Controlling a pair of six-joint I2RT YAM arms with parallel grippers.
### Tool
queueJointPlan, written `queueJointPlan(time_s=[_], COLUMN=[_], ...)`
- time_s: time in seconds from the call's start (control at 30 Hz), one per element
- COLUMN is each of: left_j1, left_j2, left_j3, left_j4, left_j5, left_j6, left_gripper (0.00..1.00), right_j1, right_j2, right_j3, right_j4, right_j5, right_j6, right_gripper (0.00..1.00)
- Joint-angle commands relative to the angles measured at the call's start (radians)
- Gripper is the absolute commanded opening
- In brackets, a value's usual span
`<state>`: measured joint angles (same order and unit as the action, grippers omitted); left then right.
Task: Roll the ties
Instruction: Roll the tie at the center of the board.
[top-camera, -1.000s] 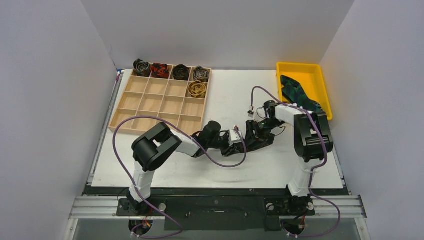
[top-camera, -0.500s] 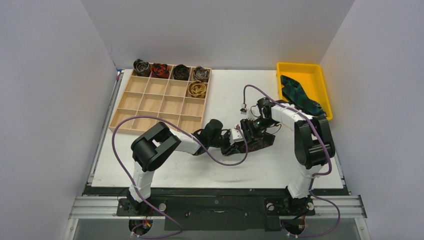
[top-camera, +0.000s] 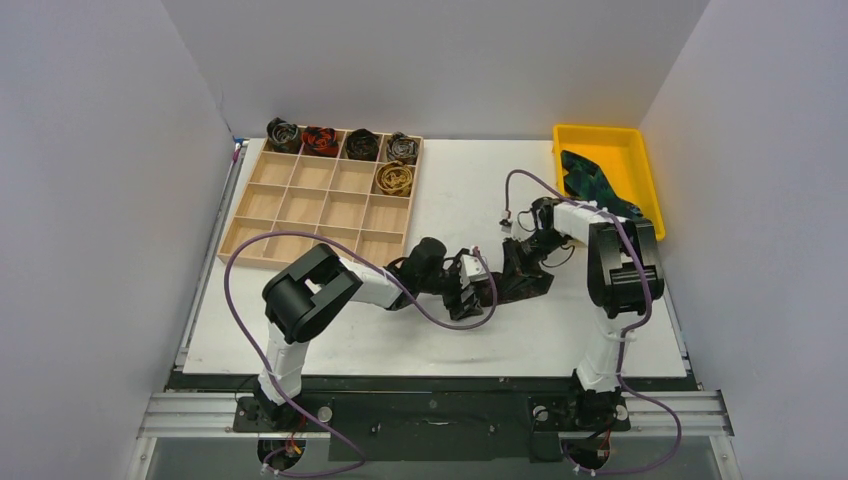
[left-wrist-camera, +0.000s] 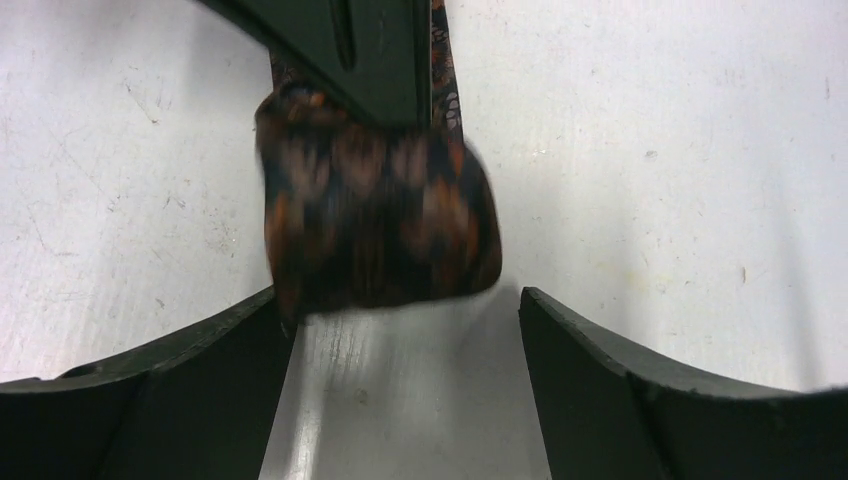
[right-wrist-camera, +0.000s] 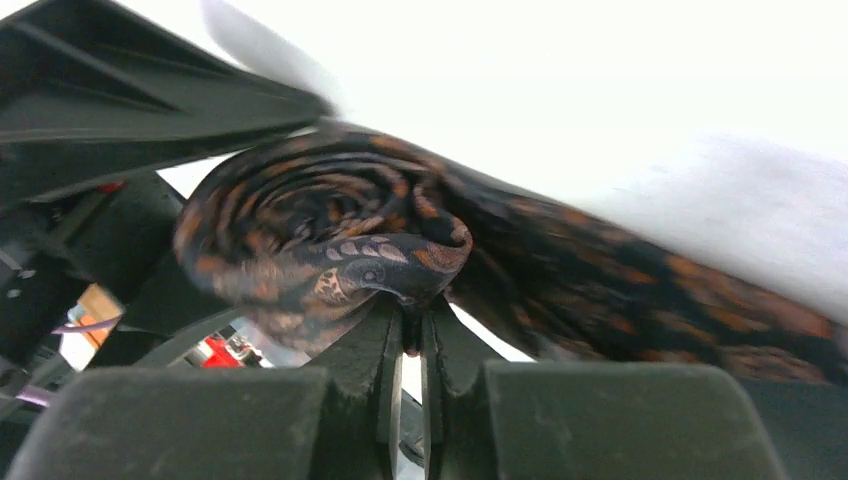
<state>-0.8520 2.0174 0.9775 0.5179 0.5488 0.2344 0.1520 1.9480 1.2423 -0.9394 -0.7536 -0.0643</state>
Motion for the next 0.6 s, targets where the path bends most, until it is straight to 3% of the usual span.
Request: queueJointPlan(time_s=[0.0,0.37,0.57], left_j1=[0.010,0.000,-0.020], left_j2=[-0.026,0.006,0.027], left_j3=[0.026,0.035,0.027], left_j4=[0.037,0.184,0.233], left_j5=[0.017,-0.009,-0.011], left_j6=[-0.074,-0.063,-0.040], left_gripper=[0.80,0.86,0.90], right_j1=[-0.059,-0.048,0.017], right_j2=[0.083,0.105,0.085], right_j3=[0.024,0.036,-0.031], right_j4=[0.038,0.035,0.064], right_j5=[0.177,0.296,0.233], right_j6=[-0.041,-0.060,-0.015], right_gripper=[0.00,0.00,0.00])
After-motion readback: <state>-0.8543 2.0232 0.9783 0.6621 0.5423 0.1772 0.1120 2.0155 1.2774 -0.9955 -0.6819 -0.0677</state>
